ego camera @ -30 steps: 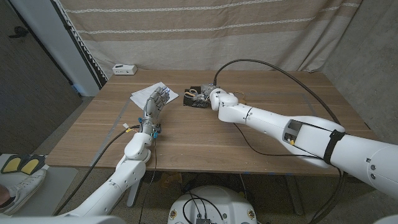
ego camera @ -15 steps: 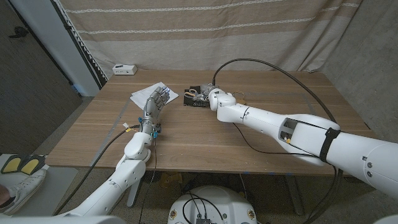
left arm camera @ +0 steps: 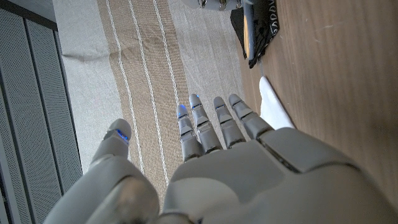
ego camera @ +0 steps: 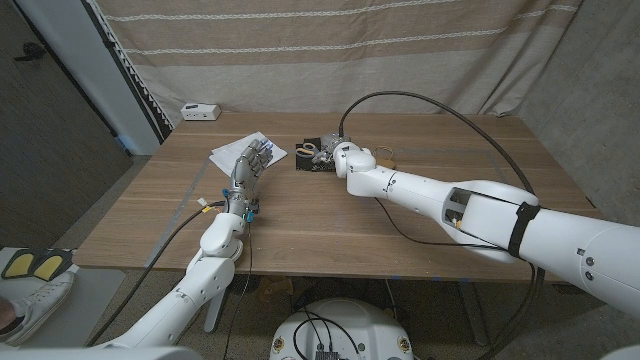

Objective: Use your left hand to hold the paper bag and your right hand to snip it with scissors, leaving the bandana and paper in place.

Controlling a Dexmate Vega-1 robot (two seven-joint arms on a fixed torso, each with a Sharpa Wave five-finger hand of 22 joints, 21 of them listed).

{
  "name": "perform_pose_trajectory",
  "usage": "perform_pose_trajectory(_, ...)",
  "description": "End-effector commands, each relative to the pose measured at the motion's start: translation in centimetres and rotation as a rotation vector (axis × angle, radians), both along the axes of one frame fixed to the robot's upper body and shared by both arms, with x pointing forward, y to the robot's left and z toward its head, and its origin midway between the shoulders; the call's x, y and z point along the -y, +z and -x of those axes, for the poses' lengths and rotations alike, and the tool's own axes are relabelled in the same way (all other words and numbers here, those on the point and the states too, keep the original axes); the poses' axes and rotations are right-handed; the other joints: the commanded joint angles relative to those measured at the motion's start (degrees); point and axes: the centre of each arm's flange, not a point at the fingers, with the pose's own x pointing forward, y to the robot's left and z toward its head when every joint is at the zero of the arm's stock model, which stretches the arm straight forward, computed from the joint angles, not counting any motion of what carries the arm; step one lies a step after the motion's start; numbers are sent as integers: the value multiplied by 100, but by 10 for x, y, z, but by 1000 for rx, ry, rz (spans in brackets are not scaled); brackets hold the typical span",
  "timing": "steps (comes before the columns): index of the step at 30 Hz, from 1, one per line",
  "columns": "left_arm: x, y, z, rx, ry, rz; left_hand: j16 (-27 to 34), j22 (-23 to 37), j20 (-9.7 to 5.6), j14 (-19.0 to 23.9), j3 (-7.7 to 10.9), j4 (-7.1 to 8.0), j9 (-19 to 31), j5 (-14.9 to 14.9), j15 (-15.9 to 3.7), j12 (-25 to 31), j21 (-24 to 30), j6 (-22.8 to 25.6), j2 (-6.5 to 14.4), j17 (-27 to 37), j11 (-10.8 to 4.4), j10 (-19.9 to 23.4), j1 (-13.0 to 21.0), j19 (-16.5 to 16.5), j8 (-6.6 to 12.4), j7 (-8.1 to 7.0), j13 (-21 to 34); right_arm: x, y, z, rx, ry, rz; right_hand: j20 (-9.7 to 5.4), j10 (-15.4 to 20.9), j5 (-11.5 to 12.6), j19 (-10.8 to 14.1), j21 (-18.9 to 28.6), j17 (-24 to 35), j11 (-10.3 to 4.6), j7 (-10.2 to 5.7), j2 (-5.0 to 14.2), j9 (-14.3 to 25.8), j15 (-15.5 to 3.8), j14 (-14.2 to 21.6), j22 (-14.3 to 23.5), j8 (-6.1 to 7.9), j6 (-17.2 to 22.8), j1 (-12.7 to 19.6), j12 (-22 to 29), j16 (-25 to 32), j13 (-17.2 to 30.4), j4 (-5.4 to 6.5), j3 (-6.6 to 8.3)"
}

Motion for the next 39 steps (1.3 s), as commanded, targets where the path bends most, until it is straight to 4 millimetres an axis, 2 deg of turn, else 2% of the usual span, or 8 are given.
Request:
perform_pose_trajectory(1, 1, -1, 0, -3, 2, -2, -5, 7, -560, 67, -38, -1, 19, 26, -868, -3, 3, 48, 21, 30, -9, 45, 35, 2, -3, -7, 14, 3, -8, -2, 11, -1, 1, -114, 232, -19, 62, 124, 107, -45, -72, 39, 80, -599, 245, 37, 96, 173, 390, 162, 159, 129, -80, 199)
perform_pose_trajectory(4, 2, -2, 2, -1, 4, 2, -5, 7, -558, 67, -40, 1, 19, 24, -864, -3, 2, 50, 21, 30, -2, 48, 31, 0, -5, -8, 14, 3, -10, -3, 6, -6, 4, -203, 429, -61, 177, 278, 281, -146, -107, 12, 187, -759, 584, 77, 175, 254, 805, 314, 433, 242, -95, 378)
perform_pose_trajectory(15, 0, -6, 6, -1, 13, 10, -4, 8, -561, 73, -51, 9, 19, 19, -859, -9, 5, 55, 26, 31, 19, 50, 15, 4, -11, 3, 15, 4, -18, -6, -6, -3, 0, -305, 685, -115, 420, 561, 551, -273, -42, -15, 437, -975, 1038, 152, 268, 142, 1120, 441, 802, 293, -45, 504)
perform_pose_trajectory(19, 0, -7, 7, -2, 13, 10, -5, 8, -559, 74, -54, 12, 19, 18, -860, -6, 4, 47, 27, 31, 18, 64, 9, 3, -17, 0, 15, 4, -21, -7, -19, 2, 1, -399, 898, -135, 455, 768, 518, -355, 220, -2, 698, -1016, 1219, 223, 171, -576, 1362, 336, 718, 110, -13, 650)
perform_pose_trajectory(24, -2, -5, 8, 5, 16, 11, -3, 8, -559, 78, -57, 13, 19, 17, -856, -9, 6, 48, 29, 31, 19, 61, 5, 7, -19, -4, 15, 6, -23, -8, -23, 10, -15, -461, 1234, -157, 424, 933, 510, -459, 310, 37, 916, -1062, 1323, 275, 332, -505, 1863, 325, 625, -41, -121, 905)
perform_pose_trajectory(31, -1, -5, 8, 7, 12, 8, -4, 8, -554, 80, -62, 17, 20, 14, -862, -9, 7, 66, 31, 31, -2, 69, -3, 8, -16, 2, 15, 10, -25, -6, -13, 24, -37, -668, 1690, -415, 459, 1314, 824, -657, 151, 32, 1205, -1087, 1608, 394, 608, -132, 2468, 385, 810, -157, -68, 1159)
perform_pose_trajectory(35, -1, -6, 8, 6, 11, 7, -4, 8, -553, 82, -65, 19, 20, 13, -861, -10, 8, 71, 33, 32, 6, 71, -8, 10, -16, 3, 16, 13, -23, -2, -12, 40, -69, -686, 1827, -548, 413, 1454, 902, -601, 68, 112, 1297, -1062, 1669, 452, 742, 126, 2378, 443, 859, -133, 109, 1158)
perform_pose_trajectory(39, -1, -6, 8, 7, 12, 8, -6, 8, -556, 77, -67, 20, 20, 12, -860, -11, 7, 87, 34, 32, 19, 73, -12, 9, -12, -3, 16, 16, -20, -1, -8, 52, -91, -682, 1945, -705, 351, 1631, 975, -596, -48, 268, 1332, -1013, 1751, 528, 826, 406, 1993, 501, 948, -98, 476, 1152)
